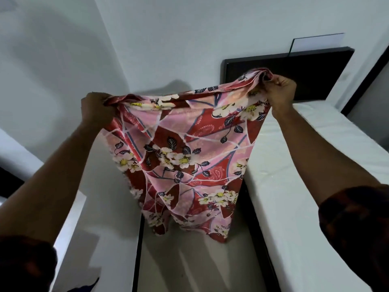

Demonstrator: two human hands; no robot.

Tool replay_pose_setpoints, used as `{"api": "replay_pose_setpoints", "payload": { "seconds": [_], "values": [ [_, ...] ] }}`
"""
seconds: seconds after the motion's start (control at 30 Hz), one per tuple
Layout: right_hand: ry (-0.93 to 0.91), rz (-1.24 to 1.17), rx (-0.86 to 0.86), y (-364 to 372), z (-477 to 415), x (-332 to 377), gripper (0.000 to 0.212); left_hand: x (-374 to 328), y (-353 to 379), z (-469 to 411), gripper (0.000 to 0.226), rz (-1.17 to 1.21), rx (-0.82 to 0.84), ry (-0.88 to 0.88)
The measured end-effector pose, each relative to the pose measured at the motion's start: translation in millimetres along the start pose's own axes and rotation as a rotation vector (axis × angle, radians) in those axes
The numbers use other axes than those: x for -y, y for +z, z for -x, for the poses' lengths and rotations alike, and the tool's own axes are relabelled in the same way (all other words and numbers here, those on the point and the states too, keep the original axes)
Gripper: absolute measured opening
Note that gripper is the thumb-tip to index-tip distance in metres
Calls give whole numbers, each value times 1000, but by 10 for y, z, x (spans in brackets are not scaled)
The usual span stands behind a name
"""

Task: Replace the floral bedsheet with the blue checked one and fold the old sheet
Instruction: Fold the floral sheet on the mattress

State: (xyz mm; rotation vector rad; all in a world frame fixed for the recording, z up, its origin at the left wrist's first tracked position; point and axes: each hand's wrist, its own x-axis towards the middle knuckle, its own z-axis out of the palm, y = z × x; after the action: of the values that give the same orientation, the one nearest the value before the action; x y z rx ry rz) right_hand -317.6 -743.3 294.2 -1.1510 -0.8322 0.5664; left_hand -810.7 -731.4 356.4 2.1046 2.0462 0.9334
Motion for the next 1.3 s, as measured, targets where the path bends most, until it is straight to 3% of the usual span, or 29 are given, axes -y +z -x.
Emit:
{"api": "replay_pose_setpoints", "payload": {
  "seconds": [0.2,0.3,0.37,0.43,0.57,0.7,0.83,0.93,1.03,1.17,1.3],
  "values": [
    [114,259,74,-96,-9,80,7,175,-301,-128,35,-164,439,-62],
    [148,391,142,-33,-133,108,5,146,-252,-150,47,-378,282,-74],
    [130,428,132,-6,-389,-44,5,98,-177,-140,32,-299,191,-64],
    [111,389,106,45,-608,-234,4,82,-101,-151,18,-200,204,-66],
    [150,9,121,246,-112,177,14,40,-13,-130,26,-82,19,-173],
    [238,-314,153,107,70,240,17,66,-28,-48,28,19,-77,-100],
    [252,-412,58,-20,154,213,15,36,-91,40,30,188,-84,13],
    [220,-408,-29,-100,228,238,17,-22,-157,175,22,400,-87,17],
    [230,-479,-68,-205,306,190,21,59,-184,254,16,441,-41,12],
    [257,-485,-82,-119,331,48,22,159,-46,134,11,522,124,-129],
    [326,-528,-58,209,170,-11,18,197,155,-204,8,439,60,-237]
  ]
}}
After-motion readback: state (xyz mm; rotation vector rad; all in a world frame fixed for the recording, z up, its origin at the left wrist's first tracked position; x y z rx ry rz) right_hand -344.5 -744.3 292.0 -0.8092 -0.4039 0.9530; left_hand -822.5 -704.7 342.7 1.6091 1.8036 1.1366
